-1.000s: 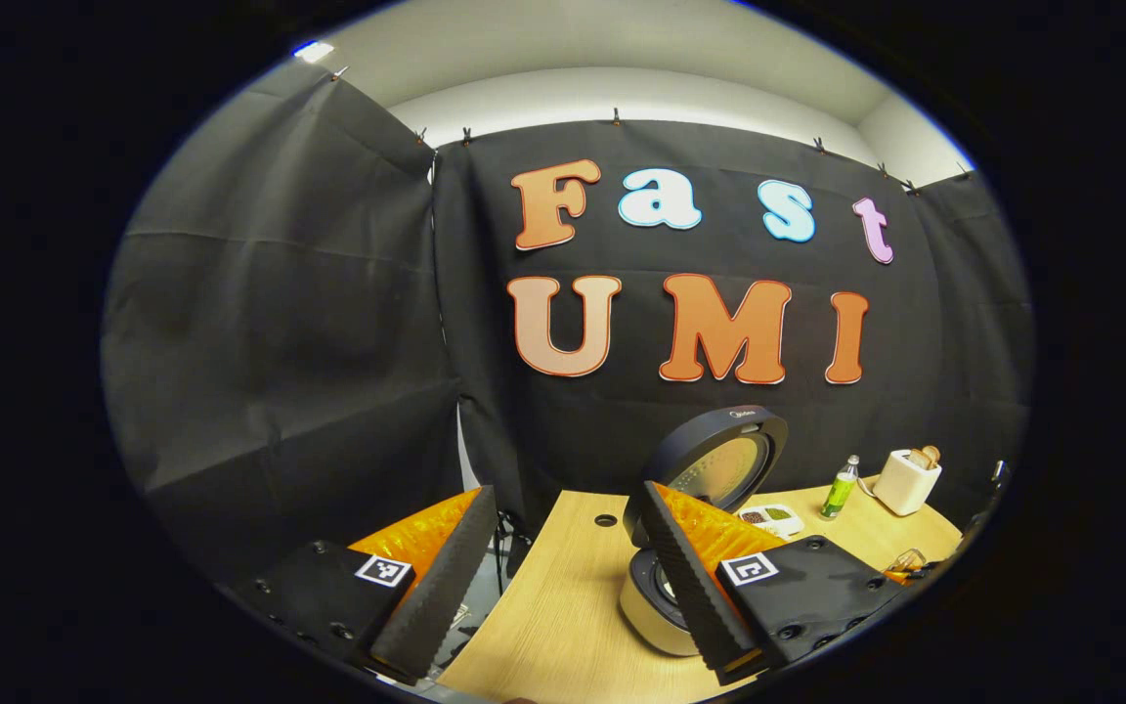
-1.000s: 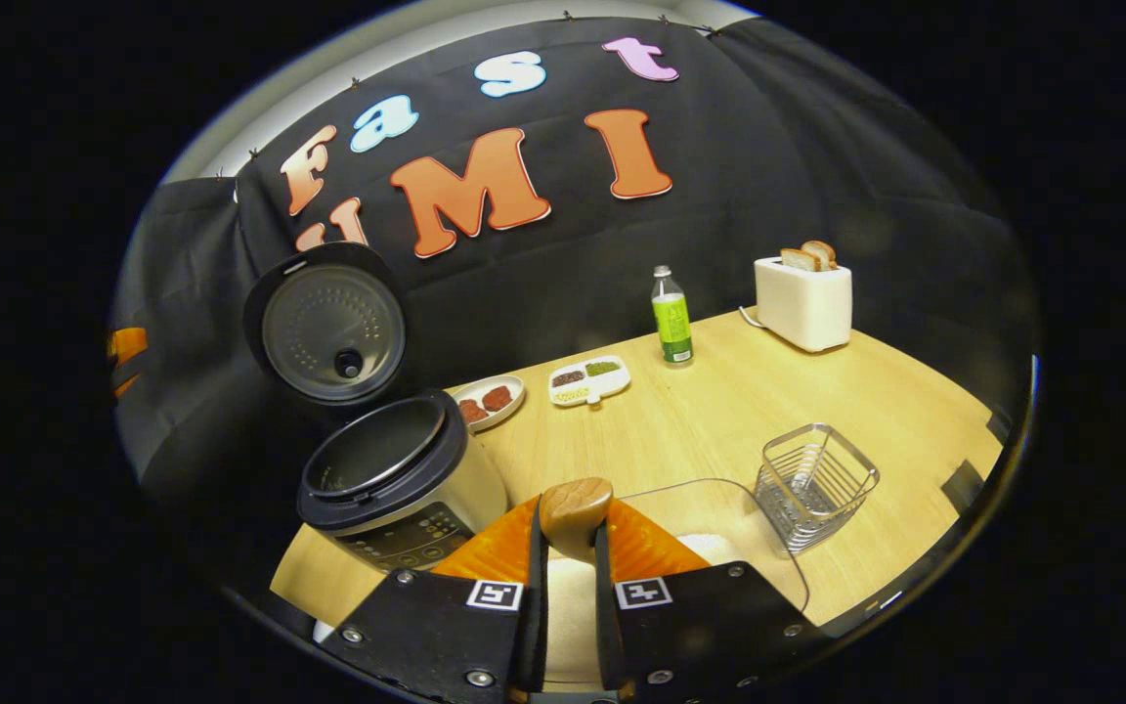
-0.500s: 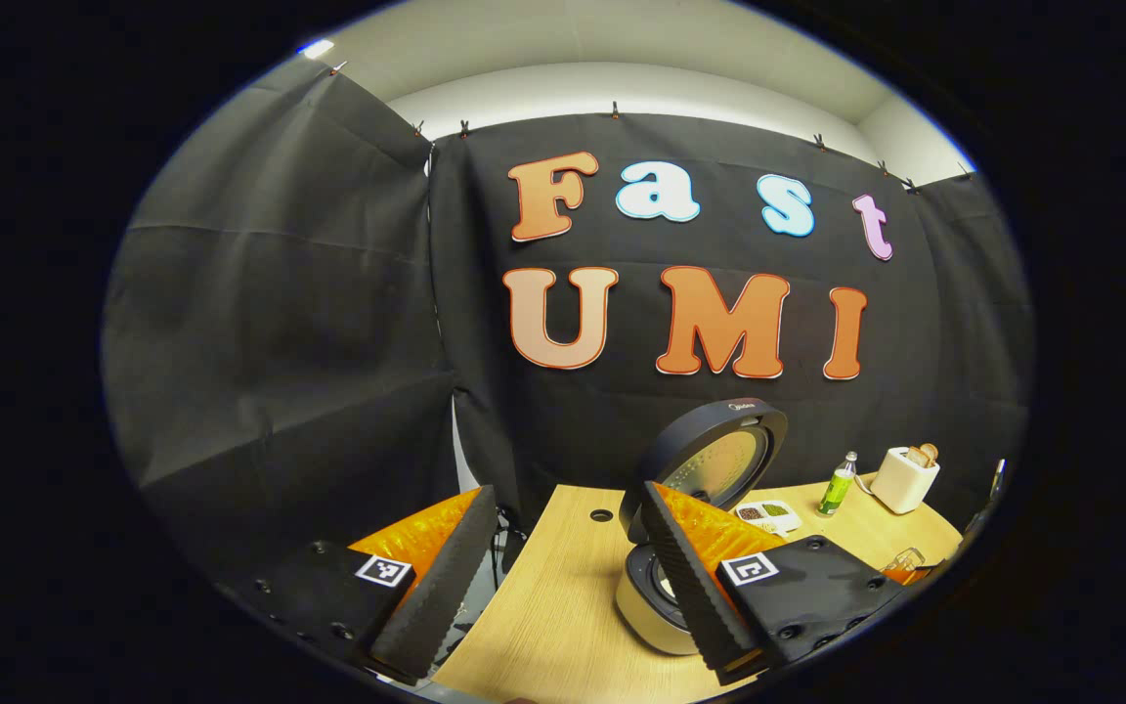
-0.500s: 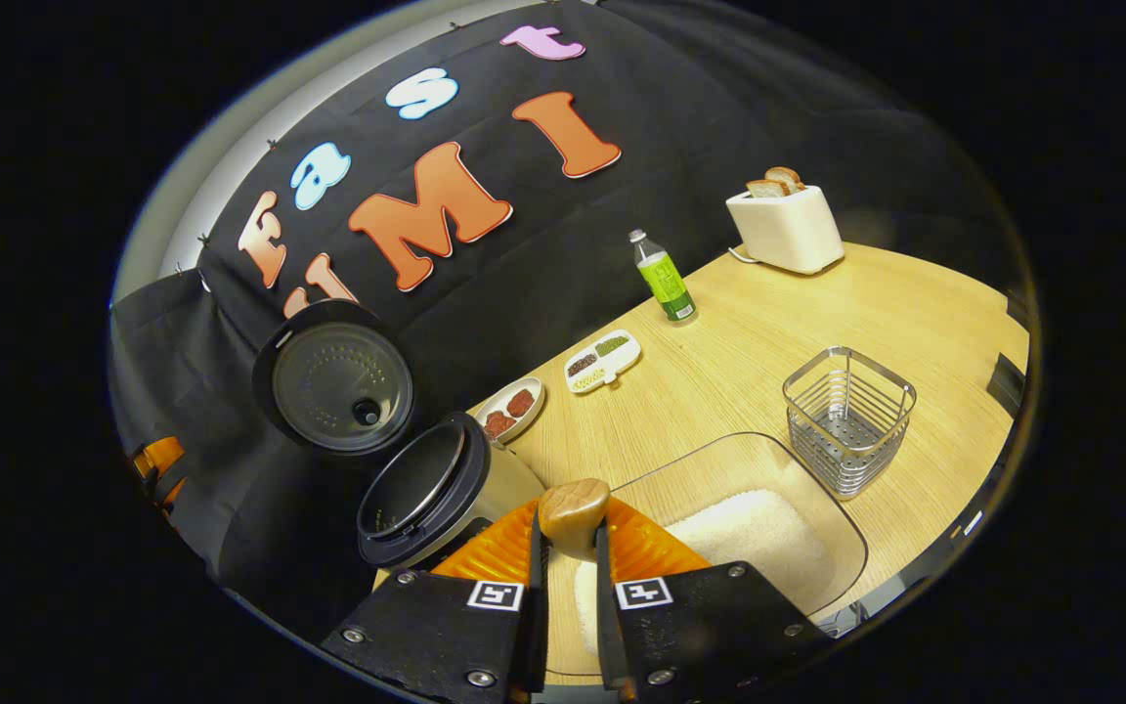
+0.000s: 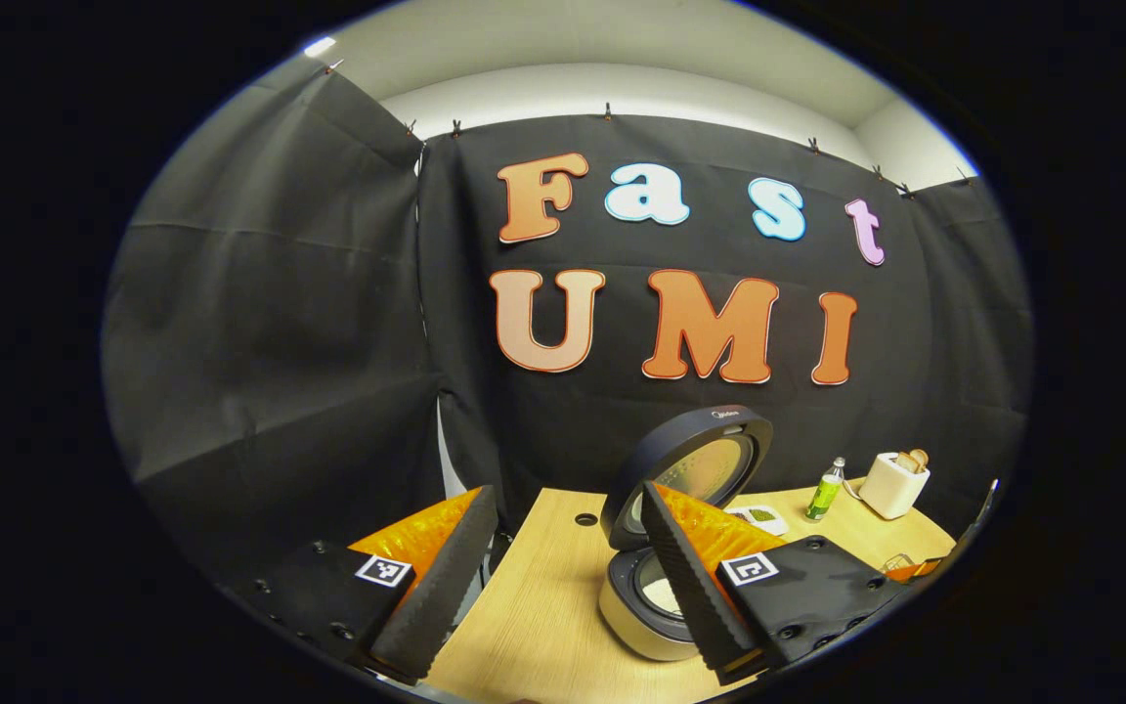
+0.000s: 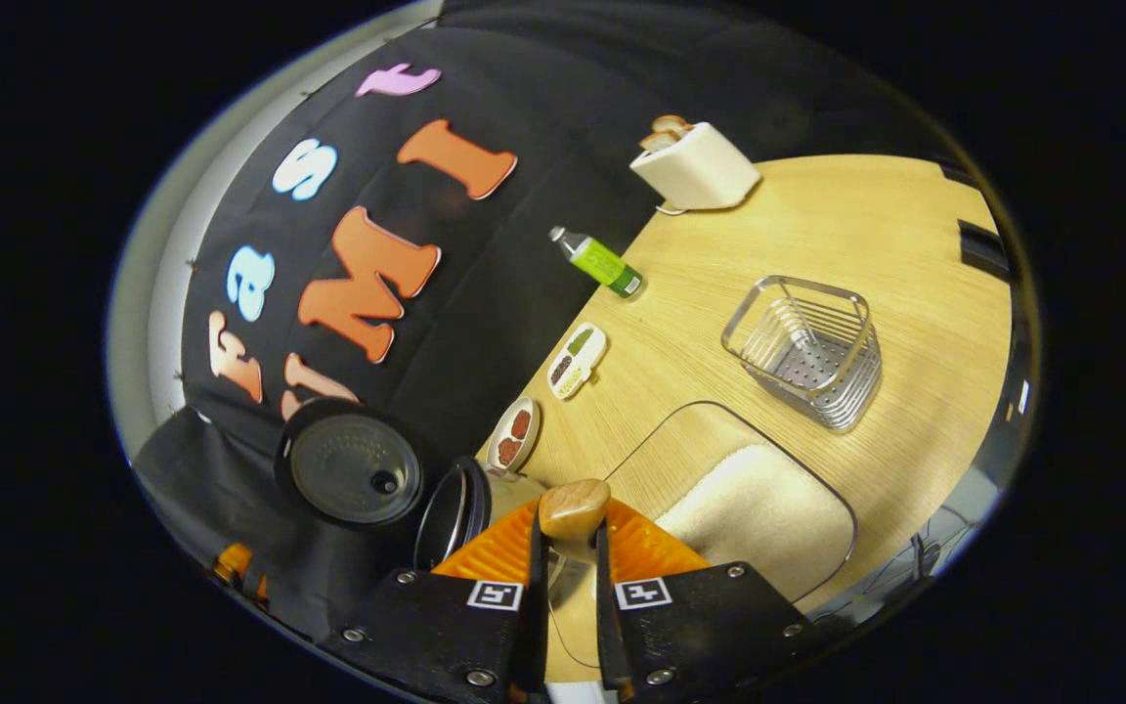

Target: Close the left gripper, press the button to open the rice cooker; take a wooden spoon from the chopstick holder with the right hand, scoop a spoonful of rice and pour it into the rice cooker, then put the wooden spoon back into the chopstick holder.

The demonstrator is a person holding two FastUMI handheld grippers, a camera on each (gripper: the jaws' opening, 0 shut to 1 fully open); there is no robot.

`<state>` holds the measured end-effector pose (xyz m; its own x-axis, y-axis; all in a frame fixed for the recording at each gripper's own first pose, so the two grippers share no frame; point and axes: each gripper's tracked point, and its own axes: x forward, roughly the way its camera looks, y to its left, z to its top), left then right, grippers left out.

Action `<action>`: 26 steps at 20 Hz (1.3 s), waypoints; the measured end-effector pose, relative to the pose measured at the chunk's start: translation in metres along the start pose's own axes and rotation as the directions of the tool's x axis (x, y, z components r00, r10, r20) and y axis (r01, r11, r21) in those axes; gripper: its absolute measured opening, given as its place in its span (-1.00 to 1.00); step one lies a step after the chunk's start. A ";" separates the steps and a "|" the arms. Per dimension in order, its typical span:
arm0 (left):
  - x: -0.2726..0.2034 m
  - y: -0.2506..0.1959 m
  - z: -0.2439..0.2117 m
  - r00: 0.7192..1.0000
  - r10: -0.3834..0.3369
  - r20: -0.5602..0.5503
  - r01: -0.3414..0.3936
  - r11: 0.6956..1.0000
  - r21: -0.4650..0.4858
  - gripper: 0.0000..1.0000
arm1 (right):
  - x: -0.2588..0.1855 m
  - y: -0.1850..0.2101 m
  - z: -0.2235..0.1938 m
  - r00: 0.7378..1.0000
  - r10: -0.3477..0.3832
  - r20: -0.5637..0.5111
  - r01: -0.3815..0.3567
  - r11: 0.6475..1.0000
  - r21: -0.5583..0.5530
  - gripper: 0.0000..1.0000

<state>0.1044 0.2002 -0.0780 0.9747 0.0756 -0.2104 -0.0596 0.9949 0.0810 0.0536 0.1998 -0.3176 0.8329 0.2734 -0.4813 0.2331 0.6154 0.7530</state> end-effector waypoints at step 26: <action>-0.020 -0.035 0.018 0.998 -0.031 0.051 0.033 0.999 -0.034 0.94 | -0.076 0.051 0.099 0.975 0.159 0.152 -0.202 0.921 0.333 -0.60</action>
<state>0.0910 0.1627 -0.0591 0.9858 0.0410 -0.1629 -0.0348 0.9985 0.0412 0.0519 0.1376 -0.1979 0.9257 0.2527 -0.2814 0.2135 0.2649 0.9403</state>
